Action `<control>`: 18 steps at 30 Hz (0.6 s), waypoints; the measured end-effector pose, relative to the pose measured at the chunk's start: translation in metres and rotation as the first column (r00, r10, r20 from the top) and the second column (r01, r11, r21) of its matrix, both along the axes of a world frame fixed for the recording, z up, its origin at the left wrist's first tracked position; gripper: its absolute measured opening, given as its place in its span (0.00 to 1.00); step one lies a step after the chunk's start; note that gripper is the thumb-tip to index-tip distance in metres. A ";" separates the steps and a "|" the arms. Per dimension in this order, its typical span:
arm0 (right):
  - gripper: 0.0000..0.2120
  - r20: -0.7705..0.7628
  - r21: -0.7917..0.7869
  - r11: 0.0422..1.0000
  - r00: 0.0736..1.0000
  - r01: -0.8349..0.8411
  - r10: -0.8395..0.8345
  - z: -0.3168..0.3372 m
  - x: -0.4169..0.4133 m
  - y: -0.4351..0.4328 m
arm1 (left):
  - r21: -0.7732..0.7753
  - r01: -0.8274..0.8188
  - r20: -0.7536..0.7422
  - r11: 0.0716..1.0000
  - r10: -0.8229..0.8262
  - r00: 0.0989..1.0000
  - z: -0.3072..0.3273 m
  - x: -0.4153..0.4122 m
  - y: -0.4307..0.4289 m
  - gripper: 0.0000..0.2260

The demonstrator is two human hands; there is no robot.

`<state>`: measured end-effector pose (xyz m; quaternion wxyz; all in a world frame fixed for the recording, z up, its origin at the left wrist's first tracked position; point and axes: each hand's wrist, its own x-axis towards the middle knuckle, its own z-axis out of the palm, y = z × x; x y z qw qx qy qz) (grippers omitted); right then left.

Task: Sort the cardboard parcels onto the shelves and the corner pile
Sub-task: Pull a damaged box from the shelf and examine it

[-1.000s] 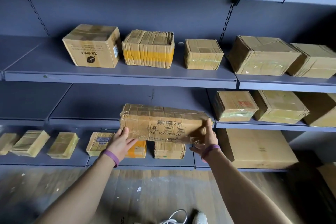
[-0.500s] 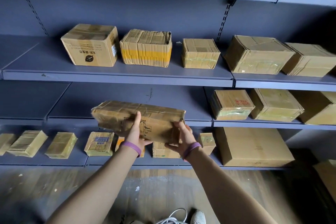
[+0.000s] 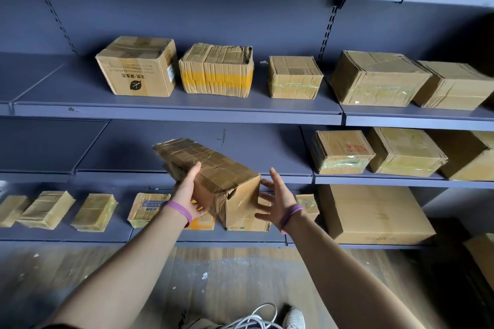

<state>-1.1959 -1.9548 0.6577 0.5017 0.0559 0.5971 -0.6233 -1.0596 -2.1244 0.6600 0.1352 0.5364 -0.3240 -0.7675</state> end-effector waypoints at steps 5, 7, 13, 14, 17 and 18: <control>0.32 0.060 -0.068 0.991 0.991 -0.118 0.122 0.006 0.008 -0.007 | 0.014 0.139 -0.030 0.990 -0.139 0.990 0.002 0.006 0.005 0.34; 0.32 0.087 -0.130 0.972 0.975 -0.194 0.207 0.007 0.012 -0.010 | 0.020 0.189 -0.050 0.982 -0.188 0.981 0.001 0.008 0.006 0.35; 0.21 0.061 -0.127 0.972 0.977 -0.197 0.206 0.011 0.019 -0.012 | 0.027 0.243 -0.172 0.970 -0.234 0.957 0.007 0.009 0.008 0.31; 0.21 0.055 -0.136 0.974 0.980 -0.182 0.190 0.007 0.017 -0.015 | 0.022 0.254 -0.177 0.967 -0.246 0.953 0.007 0.009 0.006 0.33; 0.23 0.015 -0.098 0.983 0.988 -0.154 0.156 0.008 0.019 -0.020 | 0.001 0.412 -0.177 0.911 -0.405 0.897 0.009 0.012 0.007 0.36; 0.23 0.025 -0.090 0.984 0.988 -0.152 0.155 0.004 0.018 -0.024 | 0.026 0.453 -0.216 0.891 -0.437 0.873 0.013 0.014 0.011 0.33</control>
